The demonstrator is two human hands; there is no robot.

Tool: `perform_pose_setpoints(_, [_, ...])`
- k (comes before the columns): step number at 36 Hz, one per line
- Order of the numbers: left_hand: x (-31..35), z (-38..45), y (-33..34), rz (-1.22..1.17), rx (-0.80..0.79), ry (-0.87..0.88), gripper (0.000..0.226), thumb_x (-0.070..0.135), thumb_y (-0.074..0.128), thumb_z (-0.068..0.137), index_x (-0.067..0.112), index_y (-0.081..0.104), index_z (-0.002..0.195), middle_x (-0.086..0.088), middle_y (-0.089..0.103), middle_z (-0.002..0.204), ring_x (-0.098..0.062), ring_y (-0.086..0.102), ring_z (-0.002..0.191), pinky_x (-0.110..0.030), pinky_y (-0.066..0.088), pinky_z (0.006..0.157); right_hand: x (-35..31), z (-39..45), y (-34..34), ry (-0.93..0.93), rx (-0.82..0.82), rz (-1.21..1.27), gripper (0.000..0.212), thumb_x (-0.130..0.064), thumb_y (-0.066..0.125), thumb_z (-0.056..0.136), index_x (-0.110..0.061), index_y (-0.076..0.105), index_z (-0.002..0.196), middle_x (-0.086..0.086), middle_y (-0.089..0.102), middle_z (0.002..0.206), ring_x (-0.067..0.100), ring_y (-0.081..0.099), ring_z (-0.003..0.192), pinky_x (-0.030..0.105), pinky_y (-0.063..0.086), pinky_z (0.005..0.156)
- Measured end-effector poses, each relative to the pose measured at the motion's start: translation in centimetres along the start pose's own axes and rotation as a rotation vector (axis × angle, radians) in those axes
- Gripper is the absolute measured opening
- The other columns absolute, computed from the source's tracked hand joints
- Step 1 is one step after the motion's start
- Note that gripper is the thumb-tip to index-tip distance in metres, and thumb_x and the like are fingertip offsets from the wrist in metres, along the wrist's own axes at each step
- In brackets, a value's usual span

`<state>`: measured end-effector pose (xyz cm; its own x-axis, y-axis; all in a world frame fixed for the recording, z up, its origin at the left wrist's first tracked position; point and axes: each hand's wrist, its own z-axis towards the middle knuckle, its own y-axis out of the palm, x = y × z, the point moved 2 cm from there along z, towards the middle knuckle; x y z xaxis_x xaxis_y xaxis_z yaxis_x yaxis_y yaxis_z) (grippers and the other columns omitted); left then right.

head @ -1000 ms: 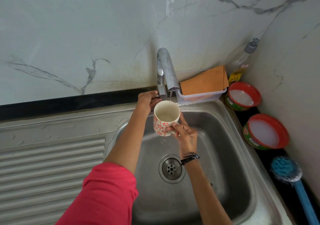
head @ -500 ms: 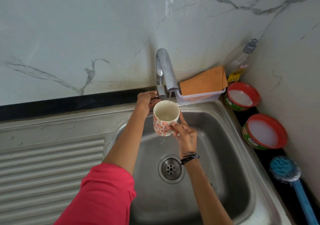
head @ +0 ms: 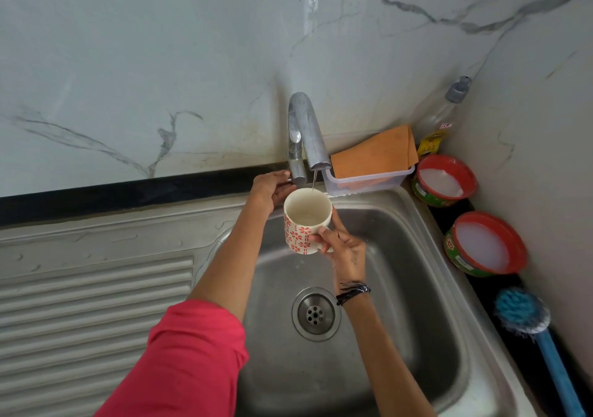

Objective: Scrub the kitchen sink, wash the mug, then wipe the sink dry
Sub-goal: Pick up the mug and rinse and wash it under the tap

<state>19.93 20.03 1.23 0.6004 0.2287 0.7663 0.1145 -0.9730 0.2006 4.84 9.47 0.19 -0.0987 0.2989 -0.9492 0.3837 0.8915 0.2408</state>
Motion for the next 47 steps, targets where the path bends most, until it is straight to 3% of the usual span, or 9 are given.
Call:
perform_pose_setpoints(3, [-0.2,-0.2,0.1,0.024,0.018,0.005,0.024,0.005,0.054,0.091,-0.003,0.06,0.113,-0.014,0.065,0.084,-0.019,0.064,0.064,-0.024,0.056,0.064,-0.1,-0.1,0.1,0.005,0.021,0.004,0.032,-0.009,0.067,0.071,-0.018,0.066,0.041,0.02,0.052,0.134,0.015,0.055,0.122,0.037,0.051,0.091])
perform_pose_setpoints(9, [-0.1,-0.3,-0.4,0.26,0.051,0.1,0.021,0.012,0.059,0.089,-0.002,0.067,0.102,-0.016,0.071,0.089,-0.024,0.067,0.07,-0.034,0.057,0.068,-0.6,-0.4,-0.2,-0.044,-0.004,0.016,0.027,-0.007,0.069,0.07,-0.016,0.068,0.045,0.028,0.053,0.127,-0.004,0.058,0.112,0.026,0.051,0.08])
perform_pose_setpoints(14, [1.0,-0.8,-1.3,0.731,0.114,0.367,0.009,0.026,0.069,0.082,0.019,0.075,0.084,-0.003,0.073,0.092,-0.023,0.067,0.089,-0.037,0.052,0.087,-1.0,-0.8,-0.5,-0.017,0.06,0.008,0.014,-0.03,0.073,0.053,-0.015,0.072,0.05,0.023,0.055,0.129,0.031,0.055,0.117,0.021,0.054,0.074])
perform_pose_setpoints(19, [2.6,-2.3,-0.1,1.42,0.252,0.689,0.016,0.024,0.061,0.088,0.017,0.074,0.093,-0.001,0.071,0.091,-0.02,0.062,0.089,-0.028,0.036,0.068,-1.0,-0.8,-0.7,-0.036,0.024,0.033,0.039,0.008,0.062,0.08,-0.011,0.069,0.047,0.016,0.055,0.133,-0.014,0.06,0.099,0.041,0.049,0.09])
perform_pose_setpoints(24, [3.3,-2.5,1.2,1.742,0.255,0.759,0.014,0.01,0.056,0.09,0.007,0.069,0.088,-0.008,0.065,0.081,-0.023,0.061,0.075,-0.028,0.038,0.06,-2.0,-1.4,0.1,-0.036,0.049,0.009,0.008,-0.024,0.074,0.057,-0.018,0.072,0.051,0.024,0.054,0.131,0.011,0.057,0.119,0.032,0.051,0.082])
perform_pose_setpoints(29, [3.4,-2.1,1.9,1.885,0.249,0.722,0.006,0.01,0.059,0.09,0.008,0.064,0.091,-0.002,0.054,0.071,-0.016,0.053,0.069,-0.024,0.039,0.062,-1.9,-1.0,0.1,-0.046,0.056,0.03,0.016,-0.029,0.075,0.05,-0.013,0.07,0.049,0.022,0.057,0.128,0.01,0.054,0.12,0.035,0.052,0.085])
perform_pose_setpoints(36, [3.8,-1.4,2.3,1.924,0.216,0.689,0.013,0.014,0.063,0.088,0.008,0.063,0.099,-0.004,0.054,0.078,-0.018,0.059,0.079,-0.023,0.039,0.065,-1.9,-1.0,0.5,0.026,0.061,0.103,0.023,-0.034,0.073,0.048,-0.026,0.077,0.069,0.026,0.053,0.129,0.037,0.048,0.126,0.044,0.05,0.092])
perform_pose_setpoints(42, [3.8,-1.1,2.5,1.894,0.222,0.71,0.015,0.015,0.061,0.089,0.007,0.06,0.102,0.0,0.035,0.061,-0.013,0.045,0.064,-0.023,0.036,0.065,-1.4,-0.7,-0.2,-0.013,0.056,-0.006,0.021,-0.001,0.07,0.074,-0.003,0.068,0.054,0.006,0.06,0.128,0.006,0.065,0.099,0.044,0.051,0.086])
perform_pose_setpoints(47, [4.0,-0.7,2.2,1.858,0.192,0.691,0.015,0.014,0.06,0.089,0.006,0.061,0.102,0.0,0.045,0.068,-0.015,0.05,0.072,-0.022,0.039,0.065,-2.0,-1.1,0.2,-0.03,0.052,0.028,0.022,-0.031,0.074,0.048,-0.014,0.075,0.061,0.021,0.056,0.126,0.027,0.056,0.114,0.028,0.056,0.078])
